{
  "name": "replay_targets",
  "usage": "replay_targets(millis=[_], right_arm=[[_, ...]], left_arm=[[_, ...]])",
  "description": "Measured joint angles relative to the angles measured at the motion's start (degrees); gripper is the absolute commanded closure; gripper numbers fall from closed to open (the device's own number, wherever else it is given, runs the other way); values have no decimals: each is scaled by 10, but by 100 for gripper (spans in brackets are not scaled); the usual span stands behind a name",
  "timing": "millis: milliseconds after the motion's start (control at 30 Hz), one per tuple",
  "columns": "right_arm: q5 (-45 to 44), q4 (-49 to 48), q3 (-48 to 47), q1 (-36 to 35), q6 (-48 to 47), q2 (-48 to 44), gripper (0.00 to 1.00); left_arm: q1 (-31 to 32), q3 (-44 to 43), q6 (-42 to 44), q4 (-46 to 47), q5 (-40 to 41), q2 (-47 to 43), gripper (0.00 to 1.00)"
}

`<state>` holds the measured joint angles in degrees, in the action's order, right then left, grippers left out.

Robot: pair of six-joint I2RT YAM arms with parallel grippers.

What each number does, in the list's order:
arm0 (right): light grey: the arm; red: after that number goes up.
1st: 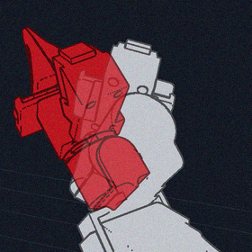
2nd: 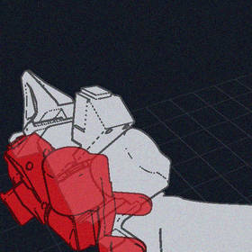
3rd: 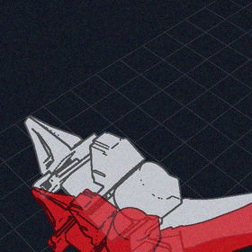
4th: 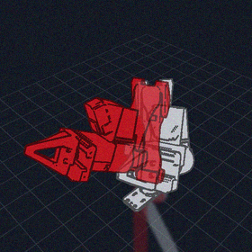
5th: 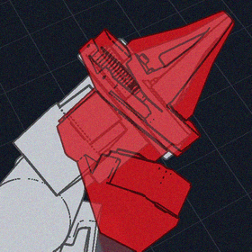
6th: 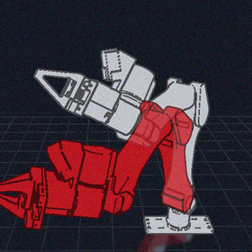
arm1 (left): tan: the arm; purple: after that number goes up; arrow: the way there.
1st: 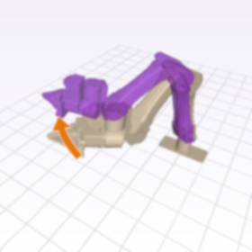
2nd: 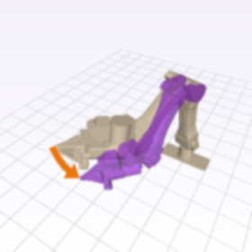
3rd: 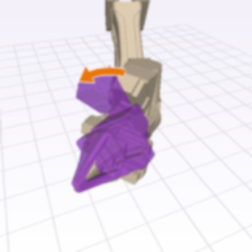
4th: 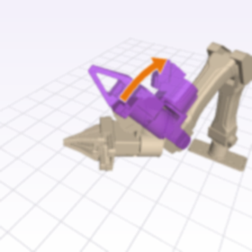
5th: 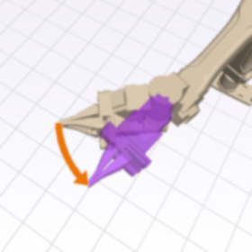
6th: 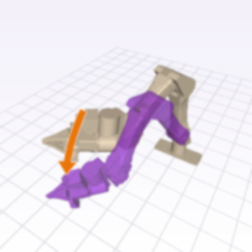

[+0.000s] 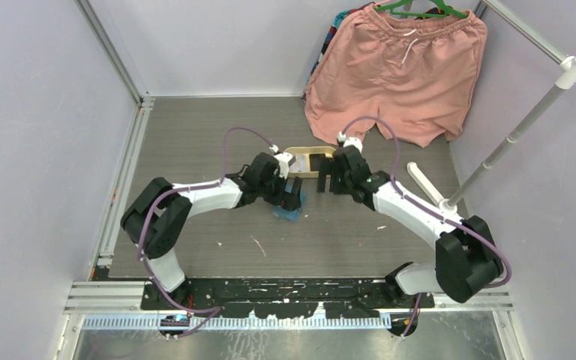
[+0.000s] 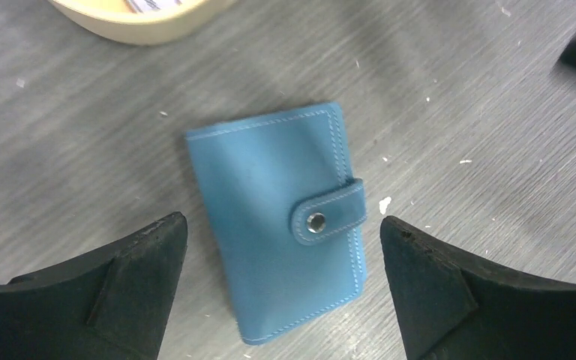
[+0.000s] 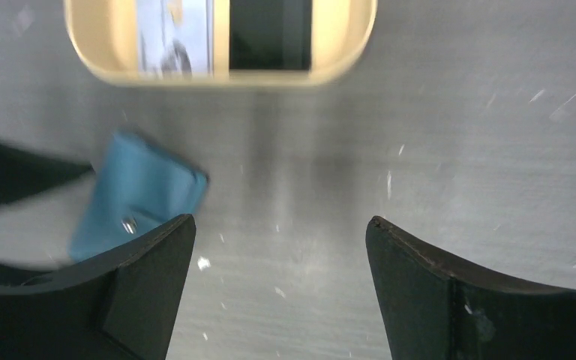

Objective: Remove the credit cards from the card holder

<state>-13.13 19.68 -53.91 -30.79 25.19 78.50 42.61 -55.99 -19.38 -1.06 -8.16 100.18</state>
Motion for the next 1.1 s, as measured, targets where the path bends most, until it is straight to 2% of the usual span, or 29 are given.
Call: replay_targets(millis=[100, 267, 433, 600, 800, 1100], right_arm=[[45, -36, 91, -2, 0, -26, 17], [89, -85, 148, -16, -11, -33, 25], [109, -135, 144, -35, -28, -25, 26], [124, -157, 99, -78, -56, 42, 31], [137, -180, 80, -109, -73, 101, 37], [139, -198, 80, -108, -81, 127, 46]], left_arm=[[-28, 5, 5, 16, -32, -3, 0], [-64, 37, 13, 15, -63, -52, 0], [-76, 46, 20, -2, -60, -96, 0], [-78, 56, 15, -25, -38, -107, 0], [-79, 60, -9, -44, -11, -91, 0], [-79, 60, -33, -20, -8, -51, 0]])
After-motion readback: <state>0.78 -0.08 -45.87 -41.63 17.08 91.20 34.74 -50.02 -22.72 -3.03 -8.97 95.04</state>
